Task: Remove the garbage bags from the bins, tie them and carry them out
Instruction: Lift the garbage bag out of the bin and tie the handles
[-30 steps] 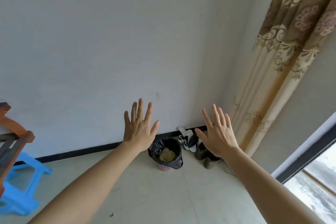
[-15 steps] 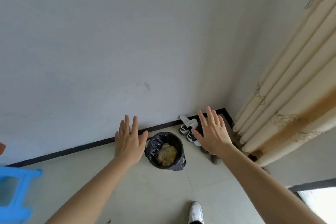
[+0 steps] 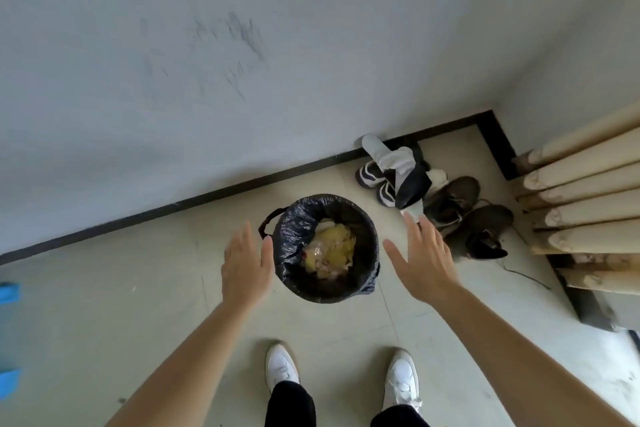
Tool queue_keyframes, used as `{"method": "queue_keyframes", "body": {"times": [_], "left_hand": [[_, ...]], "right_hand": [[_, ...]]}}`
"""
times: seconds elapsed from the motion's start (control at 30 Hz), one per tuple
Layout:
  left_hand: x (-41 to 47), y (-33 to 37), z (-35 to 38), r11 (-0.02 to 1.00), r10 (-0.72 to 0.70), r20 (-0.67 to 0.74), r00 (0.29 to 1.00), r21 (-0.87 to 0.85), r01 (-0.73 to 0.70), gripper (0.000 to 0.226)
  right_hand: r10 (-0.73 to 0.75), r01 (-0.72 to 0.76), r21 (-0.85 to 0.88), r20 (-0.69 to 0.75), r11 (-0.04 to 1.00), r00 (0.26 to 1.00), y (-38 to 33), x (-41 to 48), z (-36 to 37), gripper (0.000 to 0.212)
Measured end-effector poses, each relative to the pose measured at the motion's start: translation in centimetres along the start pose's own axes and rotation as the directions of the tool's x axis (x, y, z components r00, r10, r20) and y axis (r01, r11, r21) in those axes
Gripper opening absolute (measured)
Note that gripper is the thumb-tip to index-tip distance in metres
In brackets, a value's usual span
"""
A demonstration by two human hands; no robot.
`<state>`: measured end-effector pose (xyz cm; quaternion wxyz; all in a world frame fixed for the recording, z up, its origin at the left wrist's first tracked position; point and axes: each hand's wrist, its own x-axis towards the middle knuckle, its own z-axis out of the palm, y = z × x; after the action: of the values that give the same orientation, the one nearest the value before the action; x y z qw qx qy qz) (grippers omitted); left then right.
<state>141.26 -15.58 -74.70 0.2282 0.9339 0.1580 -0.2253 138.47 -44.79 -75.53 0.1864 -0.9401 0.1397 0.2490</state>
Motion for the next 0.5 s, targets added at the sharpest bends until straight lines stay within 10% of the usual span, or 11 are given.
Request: {"method": "queue_keyframes", "body": {"times": [0.1,0.23,0.4,0.5], "left_hand": [[6.1,-3.9,7.4,0.929,-0.271,0.038,0.962,-0.252,0.271,0.059],[12.1,-9.7,14.9,0.598,-0.629,0.233,0.741,-0.463,0.654,0.064],[15.8,-13.8,18.5,0.339,-0.568,0.371,0.735,-0.708,0.62,0.079],[16.9,-13.6,18.0,0.236,-0.447,0.425,0.787,-0.793,0.562,0.086]], "right_hand": [[0.197,-0.213,0.25,0.088,0.945,0.977,1.4,4.5,9.6,0.073],[0.461,-0.53,0.574,0.278,0.624,0.843,3.4,7.2,19.9,0.078],[0.445,-0.57,0.822,0.512,-0.004,0.735,5.5,8.9,27.3,0.127],[0.395,-0.602,0.789,0.596,-0.126,0.699,6.7,9.5,28.2,0.127]]}}
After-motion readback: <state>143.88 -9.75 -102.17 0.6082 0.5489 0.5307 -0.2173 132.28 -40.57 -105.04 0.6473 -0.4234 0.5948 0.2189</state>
